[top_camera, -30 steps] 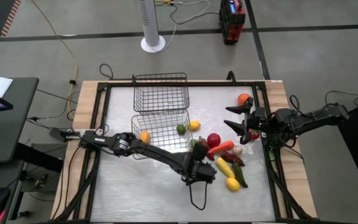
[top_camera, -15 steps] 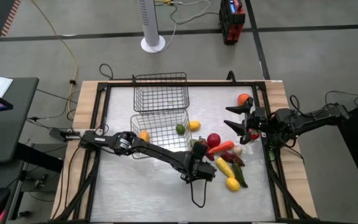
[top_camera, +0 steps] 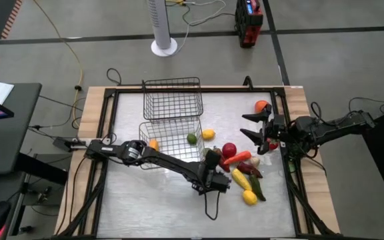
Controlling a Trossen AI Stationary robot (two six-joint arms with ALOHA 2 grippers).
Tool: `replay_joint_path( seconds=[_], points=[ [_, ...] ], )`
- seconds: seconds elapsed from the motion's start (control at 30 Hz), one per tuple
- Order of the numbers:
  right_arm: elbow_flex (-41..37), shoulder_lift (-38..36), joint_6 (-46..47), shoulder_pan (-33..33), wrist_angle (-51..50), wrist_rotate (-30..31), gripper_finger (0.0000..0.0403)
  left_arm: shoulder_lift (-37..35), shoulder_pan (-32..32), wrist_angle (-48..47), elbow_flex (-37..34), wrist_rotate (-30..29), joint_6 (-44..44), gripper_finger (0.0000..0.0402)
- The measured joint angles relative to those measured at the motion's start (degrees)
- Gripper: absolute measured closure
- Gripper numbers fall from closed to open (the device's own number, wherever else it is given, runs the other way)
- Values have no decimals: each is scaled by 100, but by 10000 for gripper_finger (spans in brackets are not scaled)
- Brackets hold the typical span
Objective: Sort produce into baskets
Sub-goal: Put the red apple into the brown wire basket
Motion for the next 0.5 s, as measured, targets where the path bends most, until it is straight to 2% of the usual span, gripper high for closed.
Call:
replay_joint_path(
  seconds=[0.13,0.3,0.5],
  points=[
    [0,1,0,2,0,0,111,2,-2,-68,0,-5,8,130],
    [0,2,0,2,0,0,111,19,-23,-102,19,-178,116,134],
    [0,2,0,1,-3,0,111,31,-135,-124,536,-350,242,136]
  ],
)
